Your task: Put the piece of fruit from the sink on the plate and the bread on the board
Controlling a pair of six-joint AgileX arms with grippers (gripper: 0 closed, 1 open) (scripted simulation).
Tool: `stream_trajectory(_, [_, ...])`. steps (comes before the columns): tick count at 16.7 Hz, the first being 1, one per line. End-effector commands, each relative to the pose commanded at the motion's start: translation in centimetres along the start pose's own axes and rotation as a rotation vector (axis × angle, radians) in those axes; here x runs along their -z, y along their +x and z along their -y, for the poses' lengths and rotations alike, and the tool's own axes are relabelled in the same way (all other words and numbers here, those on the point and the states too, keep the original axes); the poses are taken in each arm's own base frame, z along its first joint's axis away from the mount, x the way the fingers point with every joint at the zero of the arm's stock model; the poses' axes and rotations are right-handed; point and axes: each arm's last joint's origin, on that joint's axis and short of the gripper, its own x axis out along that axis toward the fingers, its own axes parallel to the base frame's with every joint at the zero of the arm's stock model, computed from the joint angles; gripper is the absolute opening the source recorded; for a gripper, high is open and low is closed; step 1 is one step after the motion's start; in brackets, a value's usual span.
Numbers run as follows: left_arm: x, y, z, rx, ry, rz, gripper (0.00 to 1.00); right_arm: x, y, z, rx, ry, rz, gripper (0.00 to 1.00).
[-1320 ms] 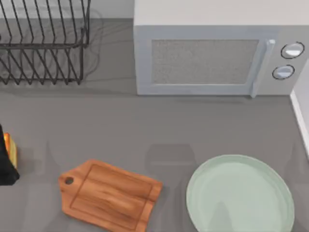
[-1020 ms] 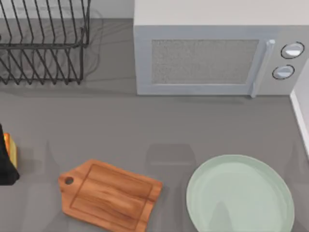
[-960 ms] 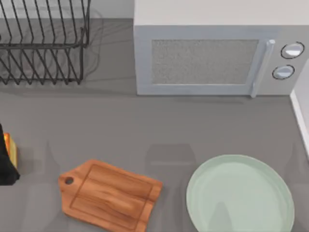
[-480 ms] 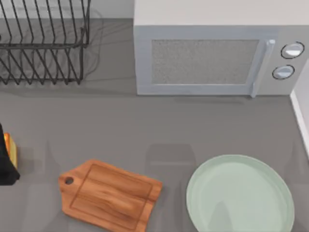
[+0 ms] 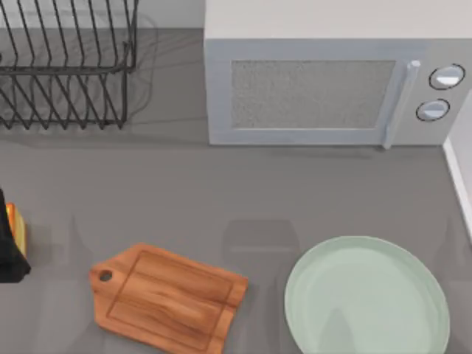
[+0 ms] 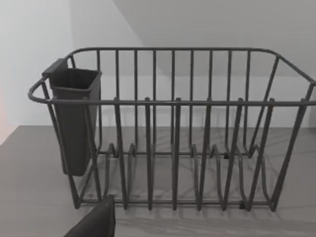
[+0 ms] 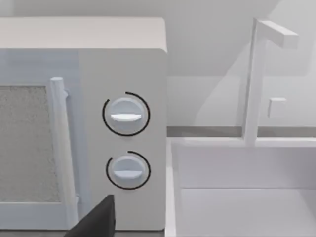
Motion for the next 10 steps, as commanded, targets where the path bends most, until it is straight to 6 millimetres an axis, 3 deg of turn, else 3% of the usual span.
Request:
stream_trajectory(5, [0.0,0.0,0.0,0.000,0.000,0.000,1.00,-1.2,0.0,0.1,0.009,-0.008,-0.042,1.00])
stream_trajectory(10, [0.0,0.0,0.0,0.000,0.000,0.000,1.00,-6.5,1.7,0.5,0.041,-0.039,-0.254,1.00])
